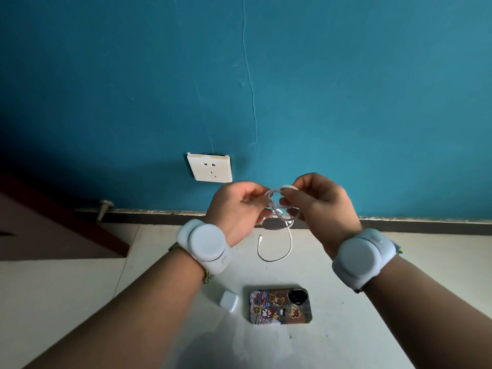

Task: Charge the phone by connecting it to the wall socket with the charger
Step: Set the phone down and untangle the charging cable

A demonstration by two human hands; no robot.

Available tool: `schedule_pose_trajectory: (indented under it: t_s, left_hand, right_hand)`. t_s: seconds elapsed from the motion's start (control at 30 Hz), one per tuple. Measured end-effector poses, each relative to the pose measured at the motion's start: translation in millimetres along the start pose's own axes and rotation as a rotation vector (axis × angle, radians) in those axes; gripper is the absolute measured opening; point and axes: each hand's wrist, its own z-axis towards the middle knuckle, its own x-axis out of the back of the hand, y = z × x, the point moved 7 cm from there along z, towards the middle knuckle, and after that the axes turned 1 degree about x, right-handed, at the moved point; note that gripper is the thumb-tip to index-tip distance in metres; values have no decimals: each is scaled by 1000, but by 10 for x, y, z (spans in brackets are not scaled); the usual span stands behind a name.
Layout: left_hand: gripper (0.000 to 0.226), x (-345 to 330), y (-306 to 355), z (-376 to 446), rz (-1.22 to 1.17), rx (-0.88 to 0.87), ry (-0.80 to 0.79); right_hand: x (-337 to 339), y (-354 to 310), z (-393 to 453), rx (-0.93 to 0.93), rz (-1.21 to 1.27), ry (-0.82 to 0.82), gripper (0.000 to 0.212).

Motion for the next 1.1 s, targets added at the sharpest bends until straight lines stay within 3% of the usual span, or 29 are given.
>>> schedule_pose_trajectory:
  t_s: [0.07,0.23,0.47,0.7,0.83,1.1]
  left_hand:
    - [15,41,-17,7,-13,25,32]
    - [13,57,-59,0,-26,89,38]
    - [14,61,-76,3,53,77,45]
    - [14,-22,-49,-29,109,49,-20]
    - [13,-21,-47,-19,108,47,-11]
    - [11,31,-114,-2,-2,140,25]
  right_hand:
    - [32,11,34,-35,104,31,13]
    - [67,40,68,-40,11,36,8]
    - [-31,-171,-65,285,-440,-88,34]
    - [-115,-194,-105,399,-627,-124,16]
    - [-36,-149,-46,323,-555,-55,10]
    - [41,-99,22,133,-174,39,14]
